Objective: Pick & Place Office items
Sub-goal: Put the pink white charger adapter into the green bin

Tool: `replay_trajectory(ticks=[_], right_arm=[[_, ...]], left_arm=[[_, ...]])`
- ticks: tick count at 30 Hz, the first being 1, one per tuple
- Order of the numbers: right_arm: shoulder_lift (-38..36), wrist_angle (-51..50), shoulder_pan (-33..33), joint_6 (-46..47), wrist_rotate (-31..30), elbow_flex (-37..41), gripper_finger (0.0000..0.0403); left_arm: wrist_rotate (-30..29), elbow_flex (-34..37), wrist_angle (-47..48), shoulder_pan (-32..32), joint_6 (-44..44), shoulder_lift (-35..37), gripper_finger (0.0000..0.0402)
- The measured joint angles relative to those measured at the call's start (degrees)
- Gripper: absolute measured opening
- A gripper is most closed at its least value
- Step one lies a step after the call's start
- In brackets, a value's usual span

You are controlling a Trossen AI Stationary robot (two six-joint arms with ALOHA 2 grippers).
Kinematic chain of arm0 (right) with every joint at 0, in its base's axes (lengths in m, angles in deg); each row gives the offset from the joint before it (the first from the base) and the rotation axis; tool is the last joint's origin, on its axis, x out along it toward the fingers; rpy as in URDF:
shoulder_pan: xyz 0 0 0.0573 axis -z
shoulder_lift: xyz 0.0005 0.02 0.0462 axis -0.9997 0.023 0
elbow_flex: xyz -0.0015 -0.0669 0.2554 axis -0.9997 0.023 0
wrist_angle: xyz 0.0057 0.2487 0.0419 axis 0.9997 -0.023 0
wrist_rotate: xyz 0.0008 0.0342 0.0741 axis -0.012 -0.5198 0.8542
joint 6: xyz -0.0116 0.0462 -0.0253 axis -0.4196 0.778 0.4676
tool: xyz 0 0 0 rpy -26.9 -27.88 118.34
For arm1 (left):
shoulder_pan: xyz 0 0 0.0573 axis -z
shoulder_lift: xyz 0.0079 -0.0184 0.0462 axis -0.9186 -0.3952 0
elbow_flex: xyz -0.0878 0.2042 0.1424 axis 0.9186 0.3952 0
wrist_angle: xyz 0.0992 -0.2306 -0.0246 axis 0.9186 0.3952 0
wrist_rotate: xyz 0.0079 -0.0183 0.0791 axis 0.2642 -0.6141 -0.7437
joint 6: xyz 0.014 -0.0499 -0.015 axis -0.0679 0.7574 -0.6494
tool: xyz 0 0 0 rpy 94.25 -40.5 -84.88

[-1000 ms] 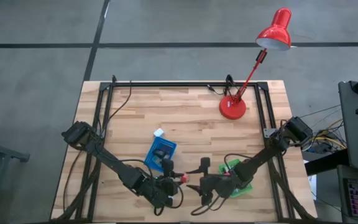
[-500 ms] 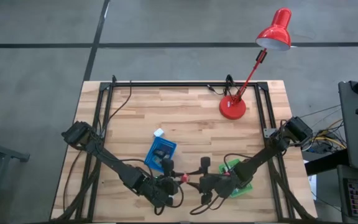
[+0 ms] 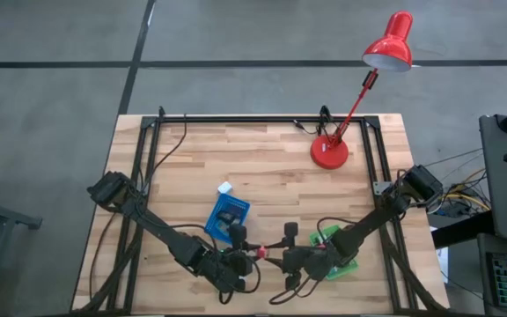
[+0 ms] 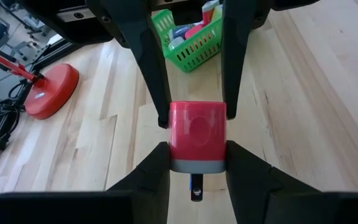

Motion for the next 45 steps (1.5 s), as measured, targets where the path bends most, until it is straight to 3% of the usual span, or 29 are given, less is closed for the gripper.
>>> replay_trajectory(ticks=[11, 42, 45], right_arm=[[0.0, -0.45, 0.24, -0.11, 0.26, 0.02, 0.0116], [0.0, -1.04, 0.26, -0.11, 1.89, -0.44, 0.0116], [0.0, -0.84, 0.22, -0.06, 2.1, -0.52, 0.0116]], left_arm=[[0.52, 0.04, -0.19, 0.0, -0.28, 0.0, 0.0117], [2.78, 0.04, -1.63, 1.0, -2.77, 0.0, 0.0118], [2.71, 0.02, -2.83, 1.31, -3.4, 0.0, 0.0183]])
